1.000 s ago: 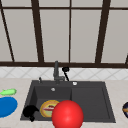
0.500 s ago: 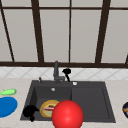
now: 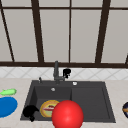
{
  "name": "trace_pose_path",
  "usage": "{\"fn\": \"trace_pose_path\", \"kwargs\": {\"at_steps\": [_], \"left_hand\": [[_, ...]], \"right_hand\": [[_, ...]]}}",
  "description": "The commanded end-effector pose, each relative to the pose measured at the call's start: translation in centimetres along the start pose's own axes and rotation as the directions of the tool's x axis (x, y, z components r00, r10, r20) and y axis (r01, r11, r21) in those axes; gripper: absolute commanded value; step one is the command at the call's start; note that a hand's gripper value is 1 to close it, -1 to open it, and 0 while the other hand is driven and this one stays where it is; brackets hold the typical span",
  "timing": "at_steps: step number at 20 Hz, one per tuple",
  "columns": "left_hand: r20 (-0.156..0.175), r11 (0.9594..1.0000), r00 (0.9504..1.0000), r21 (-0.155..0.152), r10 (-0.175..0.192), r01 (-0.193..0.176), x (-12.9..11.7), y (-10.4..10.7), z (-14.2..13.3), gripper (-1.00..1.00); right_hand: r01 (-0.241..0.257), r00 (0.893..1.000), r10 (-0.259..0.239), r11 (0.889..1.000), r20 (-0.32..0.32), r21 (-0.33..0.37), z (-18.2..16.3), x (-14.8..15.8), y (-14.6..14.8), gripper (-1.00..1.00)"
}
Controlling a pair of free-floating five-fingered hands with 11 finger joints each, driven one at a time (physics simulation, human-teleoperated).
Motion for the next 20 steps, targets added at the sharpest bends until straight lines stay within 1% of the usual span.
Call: {"fn": "trace_pose_path", "kwargs": {"at_steps": [1,6,8,11,16,18,20], "left_hand": [[0.0,1.0,1.0,0.0,0.0,0.0,0.0,0.0,0.0,0.0],[0.0,1.0,1.0,0.0,0.0,0.0,0.0,0.0,0.0,0.0],[0.0,1.0,1.0,0.0,0.0,0.0,0.0,0.0,0.0,0.0],[0.0,1.0,1.0,0.0,0.0,0.0,0.0,0.0,0.0,0.0],[0.0,1.0,1.0,0.0,0.0,0.0,0.0,0.0,0.0,0.0],[0.0,1.0,1.0,0.0,0.0,0.0,0.0,0.0,0.0,0.0],[0.0,1.0,1.0,0.0,0.0,0.0,0.0,0.0,0.0,0.0]], "right_hand": [[-0.016,0.999,0.013,0.997,0.032,0.08,-1.0,-0.2,0.7,1.0],[0.005,1.0,-0.007,0.998,0.024,0.062,-1.8,-0.8,0.9,1.0],[0.024,1.0,-0.025,0.999,0.014,0.043,-2.2,-0.8,1.4,1.0],[0.033,0.999,-0.034,0.999,0.017,0.026,-2.5,-1.2,1.6,1.0],[0.079,0.996,-0.079,0.997,0.033,0.0,-3.0,-2.0,2.3,1.0],[0.099,0.994,-0.097,0.994,0.056,-0.04,-2.6,-2.7,3.2,1.0],[0.091,0.993,-0.082,0.991,0.085,-0.103,-1.9,-2.5,4.0,1.0]]}}
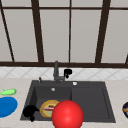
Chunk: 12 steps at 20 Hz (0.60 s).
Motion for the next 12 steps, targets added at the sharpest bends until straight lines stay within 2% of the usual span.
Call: {"fn": "trace_pose_path", "kwargs": {"at_steps": [1,5,12], "left_hand": [[0.0,1.0,1.0,0.0,0.0,0.0,0.0,0.0,0.0,0.0],[0.0,1.0,1.0,0.0,0.0,0.0,0.0,0.0,0.0,0.0],[0.0,1.0,1.0,0.0,0.0,0.0,0.0,0.0,0.0,0.0]], "right_hand": [[-0.018,0.999,0.019,1.0,0.041,-0.012,1.1,-0.5,2.2,1.0],[0.03,0.998,-0.023,0.992,0.057,-0.12,1.9,-1.2,3.4,1.0],[0.105,0.993,-0.087,0.962,0.08,-0.252,2.3,-1.5,4.3,1.0]]}}
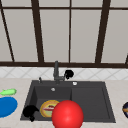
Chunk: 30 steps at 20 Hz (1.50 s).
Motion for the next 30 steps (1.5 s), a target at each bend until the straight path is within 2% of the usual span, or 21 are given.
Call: {"fn": "trace_pose_path", "kwargs": {"at_steps": [1,7,11,13,14,16,18,19,23,24,25,26,27,30], "left_hand": [[0.0,1.0,1.0,0.0,0.0,0.0,0.0,0.0,0.0,0.0],[0.0,1.0,1.0,0.0,0.0,0.0,0.0,0.0,0.0,0.0],[0.0,1.0,1.0,0.0,0.0,0.0,0.0,0.0,0.0,0.0],[0.0,1.0,1.0,0.0,0.0,0.0,0.0,0.0,0.0,0.0],[0.0,1.0,1.0,0.0,0.0,0.0,0.0,0.0,0.0,0.0],[0.0,1.0,1.0,0.0,0.0,0.0,0.0,0.0,0.0,0.0],[0.0,1.0,1.0,0.0,0.0,0.0,0.0,0.0,0.0,0.0],[0.0,1.0,1.0,0.0,0.0,0.0,0.0,0.0,0.0,0.0],[0.0,1.0,1.0,0.0,0.0,0.0,0.0,0.0,0.0,0.0],[0.0,1.0,1.0,0.0,0.0,0.0,0.0,0.0,0.0,0.0],[0.0,1.0,1.0,0.0,0.0,0.0,0.0,0.0,0.0,0.0],[0.0,1.0,1.0,0.0,0.0,0.0,0.0,0.0,0.0,0.0],[0.0,1.0,1.0,0.0,0.0,0.0,0.0,0.0,0.0,0.0],[0.0,1.0,1.0,0.0,0.0,0.0,0.0,0.0,0.0,0.0]], "right_hand": [[0.0,0.999,0.0,1.0,0.032,0.009,0.9,-0.4,1.3,1.0],[-0.032,0.999,0.032,0.999,0.018,-0.013,-0.3,0.9,-0.8,1.0],[-0.115,0.993,0.114,0.993,0.012,0.025,-0.7,2.5,-1.7,1.0],[-0.166,0.986,0.166,0.985,0.007,0.045,-0.9,3.0,-1.8,1.0],[-0.205,0.979,0.205,0.977,0.001,0.059,-1.0,3.2,-1.7,1.0],[-0.297,0.954,0.299,0.952,-0.009,0.072,-1.1,3.7,-0.3,1.0],[-0.355,0.934,0.356,0.934,-0.03,0.043,-0.8,4.3,0.4,1.0],[-0.387,0.921,0.388,0.921,-0.038,0.041,-0.7,4.5,0.7,1.0],[-0.433,0.896,0.431,0.901,-0.106,0.002,-0.8,5.0,0.8,1.0],[-0.444,0.889,0.44,0.896,-0.123,-0.002,-0.7,5.1,0.8,-1.0],[-0.483,0.869,0.48,0.876,-0.123,0.005,-0.6,5.2,0.8,1.0],[-0.488,0.866,0.483,0.873,-0.127,-0.007,-0.7,5.1,1.1,1.0],[-0.499,0.859,0.49,0.866,-0.149,-0.023,-0.7,5.2,1.3,1.0],[-0.544,0.83,0.53,0.838,-0.174,-0.046,-0.6,5.6,1.5,1.0]]}}
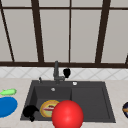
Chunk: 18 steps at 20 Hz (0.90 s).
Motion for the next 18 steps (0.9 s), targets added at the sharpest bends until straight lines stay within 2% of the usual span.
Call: {"fn": "trace_pose_path", "kwargs": {"at_steps": [1,4,7,9,12,15,17,18], "left_hand": [[0.0,1.0,1.0,0.0,0.0,0.0,0.0,0.0,0.0,0.0],[0.0,1.0,1.0,0.0,0.0,0.0,0.0,0.0,0.0,0.0],[0.0,1.0,1.0,0.0,0.0,0.0,0.0,0.0,0.0,0.0],[0.0,1.0,1.0,0.0,0.0,0.0,0.0,0.0,0.0,0.0],[0.0,1.0,1.0,0.0,0.0,0.0,0.0,0.0,0.0,0.0],[0.0,1.0,1.0,0.0,0.0,0.0,0.0,0.0,0.0,0.0],[0.0,1.0,1.0,0.0,0.0,0.0,0.0,0.0,0.0,0.0],[0.0,1.0,1.0,0.0,0.0,0.0,0.0,0.0,0.0,0.0]], "right_hand": [[-0.124,0.992,0.125,0.991,0.018,-0.049,0.5,1.8,0.8,1.0],[-0.184,0.983,0.183,0.98,-0.013,-0.079,1.1,2.4,0.9,1.0],[-0.221,0.975,0.218,0.97,-0.044,-0.103,1.7,3.2,1.9,1.0],[-0.216,0.976,0.209,0.969,-0.065,-0.124,2.2,2.5,3.2,1.0],[-0.156,0.987,0.143,0.97,-0.079,-0.188,2.3,1.1,5.0,1.0],[-0.157,0.987,0.139,0.946,-0.081,-0.282,2.7,-0.5,6.3,1.0],[-0.146,0.989,0.133,0.932,-0.061,-0.331,2.8,-1.2,6.5,1.0],[-0.144,0.989,0.139,0.92,-0.041,-0.364,2.9,-1.3,6.6,1.0]]}}
